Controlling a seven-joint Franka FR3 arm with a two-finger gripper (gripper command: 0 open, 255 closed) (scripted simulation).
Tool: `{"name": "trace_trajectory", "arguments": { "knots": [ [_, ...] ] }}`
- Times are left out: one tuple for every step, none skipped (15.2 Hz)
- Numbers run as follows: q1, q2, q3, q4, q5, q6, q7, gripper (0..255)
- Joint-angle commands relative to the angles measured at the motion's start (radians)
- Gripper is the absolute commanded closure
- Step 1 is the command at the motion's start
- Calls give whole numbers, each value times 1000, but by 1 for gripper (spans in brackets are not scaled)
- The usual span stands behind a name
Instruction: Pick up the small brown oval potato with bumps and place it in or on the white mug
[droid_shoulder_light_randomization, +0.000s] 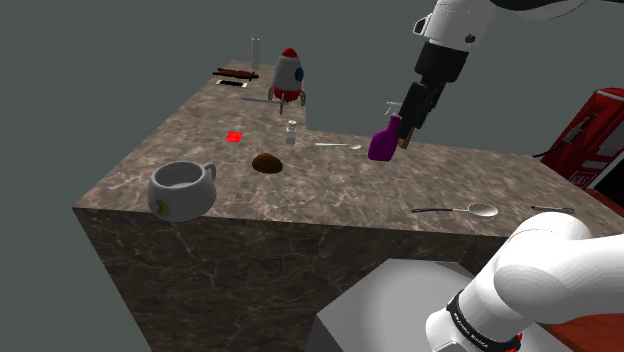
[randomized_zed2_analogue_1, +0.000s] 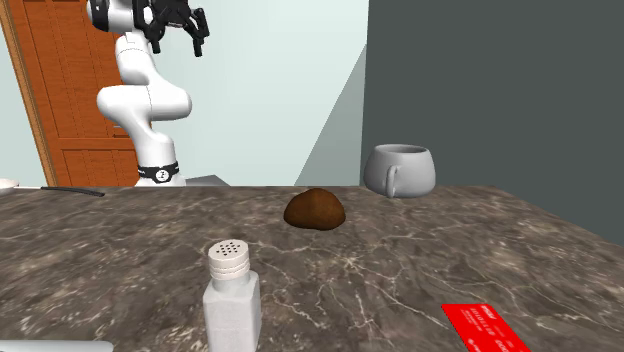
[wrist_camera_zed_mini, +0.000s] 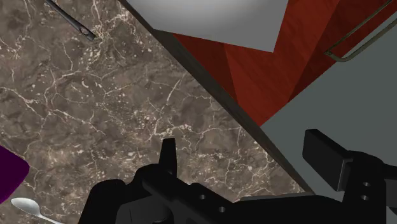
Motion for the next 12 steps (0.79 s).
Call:
{"name": "trace_trajectory", "arguments": {
  "knots": [
    [0,0,0,0,0,0,0,0],
    [3,21,-6,-12,-1,38,-19,0],
    [7,43,-12,-23,-1,76,-38,0],
    [10,66,-18,-32,-2,114,-57,0],
    [14,91,-24,-39,-1,151,-75,0],
    [18,118,-30,-45,-1,188,-94,0],
    [22,145,-35,-49,1,225,-113,0],
    [26,174,-40,-51,2,261,-132,0],
    [30,204,-46,-52,5,297,-152,0],
    [34,236,-51,-51,8,332,-171,0],
    [39,268,-56,-48,11,366,-190,0],
    [44,301,-61,-44,15,399,-210,0]
  ]
}}
